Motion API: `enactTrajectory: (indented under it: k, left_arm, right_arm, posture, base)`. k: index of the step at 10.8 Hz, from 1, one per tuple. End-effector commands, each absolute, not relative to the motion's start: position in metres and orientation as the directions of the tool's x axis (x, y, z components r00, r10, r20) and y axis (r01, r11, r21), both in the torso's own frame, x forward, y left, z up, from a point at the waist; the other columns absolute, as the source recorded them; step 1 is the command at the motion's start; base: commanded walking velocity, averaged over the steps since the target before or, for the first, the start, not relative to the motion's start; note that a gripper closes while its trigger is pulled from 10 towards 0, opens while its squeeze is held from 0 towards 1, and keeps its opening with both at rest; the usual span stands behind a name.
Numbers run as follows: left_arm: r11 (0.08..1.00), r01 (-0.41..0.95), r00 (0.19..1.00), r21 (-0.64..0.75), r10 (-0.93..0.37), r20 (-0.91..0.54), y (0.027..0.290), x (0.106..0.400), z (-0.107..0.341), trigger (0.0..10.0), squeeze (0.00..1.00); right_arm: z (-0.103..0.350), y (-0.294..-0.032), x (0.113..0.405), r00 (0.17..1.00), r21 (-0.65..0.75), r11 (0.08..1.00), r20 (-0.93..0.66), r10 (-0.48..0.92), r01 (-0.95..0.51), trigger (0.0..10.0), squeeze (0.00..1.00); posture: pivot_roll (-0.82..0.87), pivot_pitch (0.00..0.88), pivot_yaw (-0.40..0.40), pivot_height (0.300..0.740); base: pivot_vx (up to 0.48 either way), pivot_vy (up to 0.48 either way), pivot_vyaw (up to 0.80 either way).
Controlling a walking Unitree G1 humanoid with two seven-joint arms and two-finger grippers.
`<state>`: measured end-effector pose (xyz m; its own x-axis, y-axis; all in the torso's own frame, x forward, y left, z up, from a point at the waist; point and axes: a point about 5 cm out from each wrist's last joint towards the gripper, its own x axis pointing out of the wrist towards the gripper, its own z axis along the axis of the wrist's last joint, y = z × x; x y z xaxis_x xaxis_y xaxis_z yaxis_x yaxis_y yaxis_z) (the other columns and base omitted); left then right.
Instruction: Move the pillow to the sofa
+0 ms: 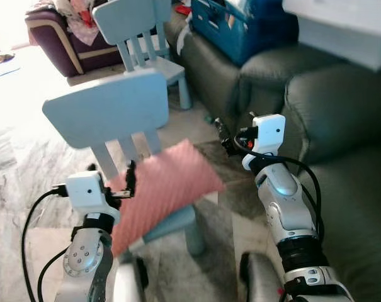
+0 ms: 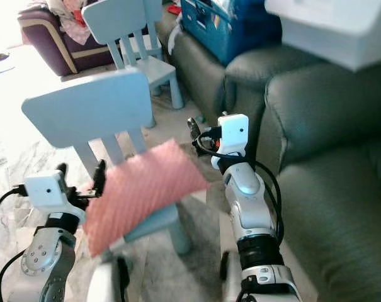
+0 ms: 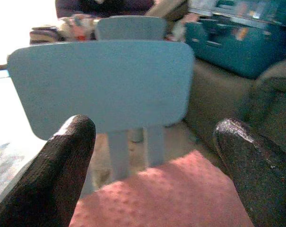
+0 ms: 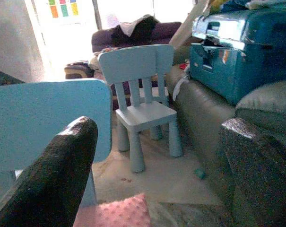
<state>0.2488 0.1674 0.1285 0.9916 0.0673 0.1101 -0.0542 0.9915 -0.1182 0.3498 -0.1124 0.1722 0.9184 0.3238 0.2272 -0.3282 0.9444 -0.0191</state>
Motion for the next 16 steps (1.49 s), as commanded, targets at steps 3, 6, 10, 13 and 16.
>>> enactTrajectory:
  k: [3,6,10,13,16]
  left_arm:
    - [0.988,-0.104,0.990,-0.112,0.113,0.084,0.1750,0.2486,0.1235,10.0,0.00]
    - [0.991,-0.098,0.991,-0.092,0.105,0.077,0.1731,0.2497,0.1230,10.0,0.00]
    - [0.992,-0.068,0.993,-0.105,0.077,0.089,0.1697,0.2510,0.1242,10.0,0.00]
    - [0.992,-0.062,0.993,-0.107,0.072,0.094,0.1691,0.2528,0.1246,10.0,0.00]
    - [0.986,-0.121,0.987,-0.113,0.132,0.092,0.1741,0.2552,0.1252,10.0,0.00]
  right_arm:
    - [0.1842,-0.1048,0.3515,0.894,-0.039,0.927,0.251,0.371,-0.373,10.0,0.00]
    - [0.1853,-0.1049,0.3511,0.891,-0.039,0.923,0.250,0.380,-0.382,10.0,0.00]
    - [0.1873,-0.1063,0.3517,0.889,-0.045,0.922,0.250,0.384,-0.385,10.0,0.00]
    - [0.1896,-0.1056,0.3526,0.885,-0.046,0.918,0.253,0.391,-0.393,10.0,0.00]
    - [0.1888,-0.1000,0.3514,0.869,-0.039,0.900,0.245,0.429,-0.433,10.0,0.00]
  posture:
    - [-0.17,0.031,0.062,0.684]
    - [-0.17,0.033,0.061,0.739]
    - [-0.18,0.030,0.059,0.740]
    - [-0.18,0.023,0.059,0.740]
    - [-0.18,0.021,0.056,0.740]
  base:
    - [0.000,0.000,0.00]
    - [0.000,0.000,0.00]
    - [0.000,0.000,0.00]
    - [0.000,0.000,0.00]
    - [0.000,0.000,0.00]
